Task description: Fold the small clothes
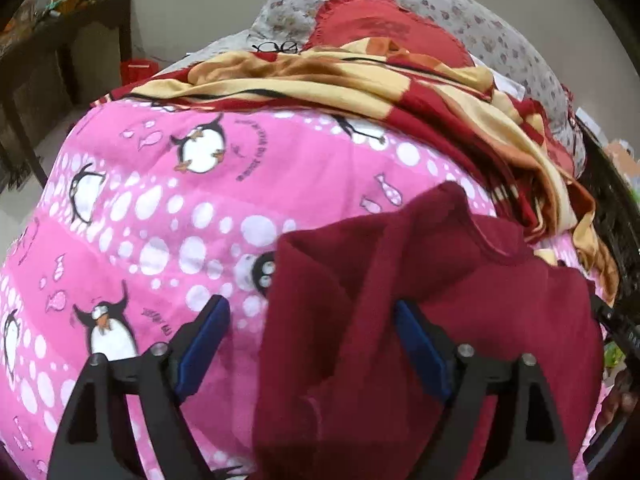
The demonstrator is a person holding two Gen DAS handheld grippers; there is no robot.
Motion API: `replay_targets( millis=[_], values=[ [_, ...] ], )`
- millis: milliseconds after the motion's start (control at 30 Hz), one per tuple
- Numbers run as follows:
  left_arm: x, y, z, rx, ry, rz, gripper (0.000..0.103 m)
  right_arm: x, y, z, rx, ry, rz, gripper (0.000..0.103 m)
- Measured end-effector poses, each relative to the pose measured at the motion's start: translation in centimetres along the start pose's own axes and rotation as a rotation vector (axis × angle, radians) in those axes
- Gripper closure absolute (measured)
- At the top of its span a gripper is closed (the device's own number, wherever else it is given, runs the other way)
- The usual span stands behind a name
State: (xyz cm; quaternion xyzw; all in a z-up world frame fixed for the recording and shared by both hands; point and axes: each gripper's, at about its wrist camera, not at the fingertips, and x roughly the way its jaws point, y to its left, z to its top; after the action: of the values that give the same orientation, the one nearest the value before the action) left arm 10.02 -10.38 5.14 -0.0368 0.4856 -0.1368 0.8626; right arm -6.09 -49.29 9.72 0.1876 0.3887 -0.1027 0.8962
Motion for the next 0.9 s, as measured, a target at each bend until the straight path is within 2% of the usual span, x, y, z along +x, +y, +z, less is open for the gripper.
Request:
replay_targets(
  millis=[167, 233, 300, 400, 433, 500, 533, 567, 633, 800, 900],
  values=[
    [-3.6, 1.3, -1.3, 0.034, -0.049, -0.002, 0.015, -4.3, 1.6, -2.1, -0.035, -0.047, 0.082, 0.047],
    [-5.1, 1.5, -2.5, 0.068, -0.067, 0.004, 0.015, -3.8, 2.3, -3.2, -0.057, -0.009, 0.097, 0.044],
    [-6.1, 1.6, -3.5, 0.093, -0.074, 0.012, 0.015, -1.6, 2.5, -4.2, -0.085, 0.089, 0.062, 0.044],
    [-7.2, 1.7, -5.5, 0.118, -0.061, 0.008, 0.015, -2.6, 3.8, -3.7, -0.086, 0.073, 0.021, 0.044],
    [-7.6, 1.9, -6.2, 0.117, -0.057, 0.008, 0.015, -3.4, 4.6, -3.3, -0.077, 0.049, 0.039, 0.044],
    [-7.8, 2.4, -7.4, 0.110, -0.045, 0.000, 0.015, -5.2, 6.8, -2.7, -0.040, -0.028, 0.145, 0.043],
    [-7.9, 2.5, -7.8, 0.108, -0.042, -0.006, 0.015, -5.2, 8.1, -2.4, -0.033, -0.038, 0.202, 0.038],
    [-7.9, 2.6, -8.2, 0.105, -0.040, -0.005, 0.015, -4.6, 10.4, -2.1, -0.042, -0.015, 0.277, 0.033],
    [-7.8, 2.7, -9.1, 0.105, -0.033, 0.000, 0.015, -3.0, 14.1, -1.9, -0.082, 0.039, 0.326, 0.033],
    [-7.3, 3.5, -10.5, 0.069, -0.012, -0.021, 0.015, 2.6, 24.1, -1.8, -0.205, 0.139, 0.366, 0.033],
    [-7.2, 3.8, -10.8, 0.049, -0.006, -0.040, 0.015, 6.5, 27.4, -1.8, -0.233, 0.196, 0.332, 0.033]
  ],
)
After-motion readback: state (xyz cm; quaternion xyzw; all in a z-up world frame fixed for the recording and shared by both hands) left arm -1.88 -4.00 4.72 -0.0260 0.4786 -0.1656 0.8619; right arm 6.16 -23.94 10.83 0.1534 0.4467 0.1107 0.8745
